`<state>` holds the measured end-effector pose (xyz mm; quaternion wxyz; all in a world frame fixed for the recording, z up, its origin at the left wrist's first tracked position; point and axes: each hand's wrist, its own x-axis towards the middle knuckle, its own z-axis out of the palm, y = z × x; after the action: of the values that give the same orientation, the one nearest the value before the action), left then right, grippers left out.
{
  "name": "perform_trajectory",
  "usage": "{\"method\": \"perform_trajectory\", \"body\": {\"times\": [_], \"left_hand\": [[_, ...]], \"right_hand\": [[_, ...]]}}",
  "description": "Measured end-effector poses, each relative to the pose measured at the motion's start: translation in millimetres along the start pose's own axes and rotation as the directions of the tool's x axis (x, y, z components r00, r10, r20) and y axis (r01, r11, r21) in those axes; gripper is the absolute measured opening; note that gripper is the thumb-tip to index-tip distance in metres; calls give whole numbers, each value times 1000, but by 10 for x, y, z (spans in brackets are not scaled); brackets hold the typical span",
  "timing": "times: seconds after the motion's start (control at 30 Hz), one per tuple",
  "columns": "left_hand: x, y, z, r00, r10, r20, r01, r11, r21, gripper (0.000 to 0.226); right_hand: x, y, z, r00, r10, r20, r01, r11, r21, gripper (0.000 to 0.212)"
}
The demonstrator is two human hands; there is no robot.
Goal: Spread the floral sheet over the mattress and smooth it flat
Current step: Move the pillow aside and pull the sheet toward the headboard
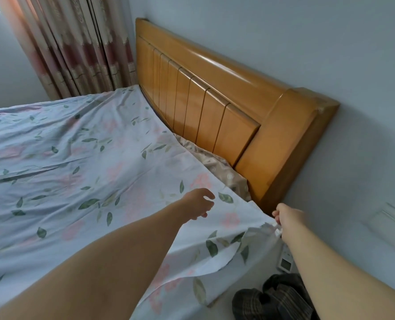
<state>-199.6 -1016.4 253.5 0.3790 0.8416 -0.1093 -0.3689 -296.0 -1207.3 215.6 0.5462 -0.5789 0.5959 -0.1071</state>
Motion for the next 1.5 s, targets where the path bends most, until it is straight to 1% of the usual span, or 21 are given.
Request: {"method": "perform_trajectory", "body": {"times": [0.1,0.13,0.2,0.23,0.33,0.43,0.47,0.53,0.57,0.7,0.77,0.87,0.97,1.03,1.1,1.2,1.27,1.33,1.4,1.47,1.5], "left_hand": [[32,-86,-32,999,-38,0,38,999,-4,26],[45,-120,-52,999,-52,4,52,999,1,26],[89,-194,-106,997,-73,18,73,997,11,27],[107,-225,-129,996,-79,29,79,997,16,28],[187,-312,-241,994,-88,60,85,995,55,29],[269,-378,-438,995,-81,65,77,995,57,28],[311,-405,-529,995,-77,65,74,996,54,28],[388,-466,-699,996,-71,60,69,997,31,25],[420,-500,-786,996,-66,55,66,998,16,24],[565,-654,-1137,996,-70,49,71,997,-15,26],[650,-733,-1272,995,-79,55,80,997,-18,27],[834,-853,-1419,994,-106,38,106,994,-6,27],[1012,-909,-1431,990,-140,28,139,990,17,24],[1126,-891,-1411,991,-134,13,134,990,32,18],[1272,-827,-1361,992,-121,-19,122,992,43,19],[1445,-743,-1268,992,-87,-94,98,988,116,28],[1568,-683,-1191,992,-49,-114,71,978,195,33],[1704,-624,-1113,995,14,-98,17,952,305,40],[1806,-544,-1020,996,73,-57,-43,909,415,52],[1900,-449,-927,995,103,-17,-81,870,486,66],[1941,-402,-881,994,108,-3,-92,858,505,71]], "right_hand": [[16,138,29,998,59,-26,-61,994,-96,13],[10,155,58,996,84,-22,-86,988,-131,13],[-21,156,133,990,135,29,-128,977,-169,24],[-50,138,170,987,147,61,-135,976,-173,23],[-110,55,356,988,130,89,-104,962,-252,18],[-229,-48,575,986,119,121,-84,961,-263,15],[-242,-95,673,985,114,132,-72,956,-284,19],[-284,-181,877,980,107,169,-53,953,-298,34],[-334,-228,981,978,94,184,-35,953,-302,36],[-436,-315,1465,977,52,207,29,928,-371,26],[-437,-309,1674,973,39,228,50,927,-373,36],[-394,-268,1890,963,54,262,58,914,-402,35],[-256,-228,1886,986,31,164,41,905,-422,34],[-130,-251,1843,998,16,60,13,897,-441,36],[45,-318,1819,1000,-22,-14,13,886,-464,36],[215,-443,1793,994,-94,-48,54,844,-534,41],[352,-509,1786,989,-141,-47,92,831,-549,43],[478,-556,1797,984,-177,-25,131,810,-572,41],[572,-571,1828,975,-222,30,192,762,-618,33],[627,-579,1868,961,-274,48,236,713,-660,29],[650,-583,1879,949,-312,43,258,693,-674,31]]}}
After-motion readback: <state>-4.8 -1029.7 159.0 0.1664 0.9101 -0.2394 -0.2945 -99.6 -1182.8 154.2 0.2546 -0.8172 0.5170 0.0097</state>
